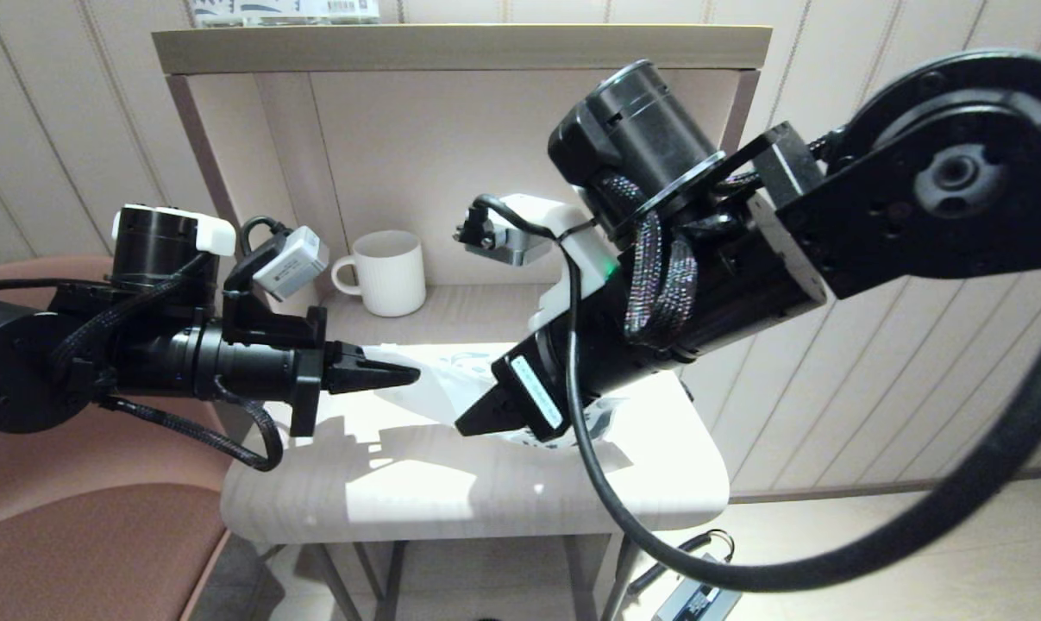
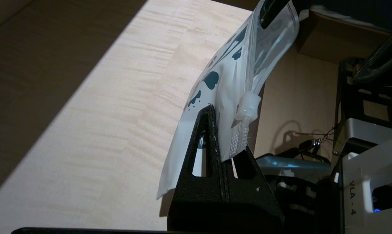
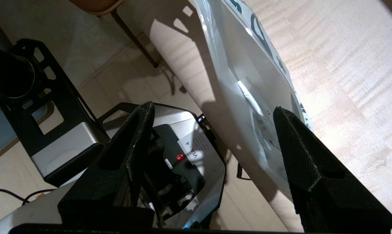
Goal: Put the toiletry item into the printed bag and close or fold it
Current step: Place the toothpaste in the storage bag, then hand it to the other hand
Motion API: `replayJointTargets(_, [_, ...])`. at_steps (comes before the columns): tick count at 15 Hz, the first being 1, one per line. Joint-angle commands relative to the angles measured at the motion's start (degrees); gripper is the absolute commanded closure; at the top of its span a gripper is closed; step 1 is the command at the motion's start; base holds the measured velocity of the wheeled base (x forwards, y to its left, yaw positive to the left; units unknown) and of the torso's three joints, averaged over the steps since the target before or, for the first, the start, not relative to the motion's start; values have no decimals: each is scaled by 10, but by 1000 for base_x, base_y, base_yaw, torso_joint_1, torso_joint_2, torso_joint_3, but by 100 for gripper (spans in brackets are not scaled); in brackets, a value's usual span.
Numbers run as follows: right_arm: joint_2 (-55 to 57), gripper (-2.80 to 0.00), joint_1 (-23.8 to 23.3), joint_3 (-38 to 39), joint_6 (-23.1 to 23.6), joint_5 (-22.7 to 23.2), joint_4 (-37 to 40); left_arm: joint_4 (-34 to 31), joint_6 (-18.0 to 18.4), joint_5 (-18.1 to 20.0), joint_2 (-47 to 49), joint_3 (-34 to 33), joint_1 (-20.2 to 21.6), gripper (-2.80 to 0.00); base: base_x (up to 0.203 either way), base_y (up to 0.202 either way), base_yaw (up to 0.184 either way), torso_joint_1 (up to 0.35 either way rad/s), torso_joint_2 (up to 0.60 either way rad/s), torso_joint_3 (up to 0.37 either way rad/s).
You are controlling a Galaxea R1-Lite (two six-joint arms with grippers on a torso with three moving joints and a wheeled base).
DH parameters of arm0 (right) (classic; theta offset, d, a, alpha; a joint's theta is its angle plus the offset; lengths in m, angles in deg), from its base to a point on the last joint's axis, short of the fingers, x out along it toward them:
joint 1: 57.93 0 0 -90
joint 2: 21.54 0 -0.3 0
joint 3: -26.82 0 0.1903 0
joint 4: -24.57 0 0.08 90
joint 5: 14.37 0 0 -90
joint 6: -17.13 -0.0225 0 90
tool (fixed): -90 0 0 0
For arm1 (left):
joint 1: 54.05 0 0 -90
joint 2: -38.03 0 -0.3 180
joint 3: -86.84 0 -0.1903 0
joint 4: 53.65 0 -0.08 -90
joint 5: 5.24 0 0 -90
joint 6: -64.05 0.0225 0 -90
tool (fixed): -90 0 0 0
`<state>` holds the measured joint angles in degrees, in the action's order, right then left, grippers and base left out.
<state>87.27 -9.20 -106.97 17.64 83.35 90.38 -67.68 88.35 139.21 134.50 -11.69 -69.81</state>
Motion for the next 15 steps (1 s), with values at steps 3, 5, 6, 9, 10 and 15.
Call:
replayJointTargets(3, [-39, -280, 12, 3, 1, 0, 1, 1, 0, 4, 5, 2, -1, 0, 0, 0, 0, 0, 0, 0])
replayJointTargets(5, [-38, -280, 17, -16, 6, -3, -4, -7, -4, 8, 4, 8, -1, 0, 0, 0, 0, 0, 0, 0])
replayJointTargets(6, [-36, -280, 18, -16, 16, -3, -17, -8, -11, 7, 5, 15, -5, 0, 0, 0, 0, 0, 0, 0])
replayJointTargets(9, [-29, -280, 15, -16, 38, -4, -31, -39, -43, 8, 18, 56, -25, 0, 0, 0, 0, 0, 0, 0])
replayJointTargets(10, [-26, -280, 13, -16, 46, -4, -35, -57, -54, 8, 24, 78, -30, 0, 0, 0, 0, 0, 0, 0])
replayJointTargets(15, [-12, -280, 11, -15, 94, 1, -55, -110, -72, 15, 43, 126, -45, 0, 0, 0, 0, 0, 0, 0])
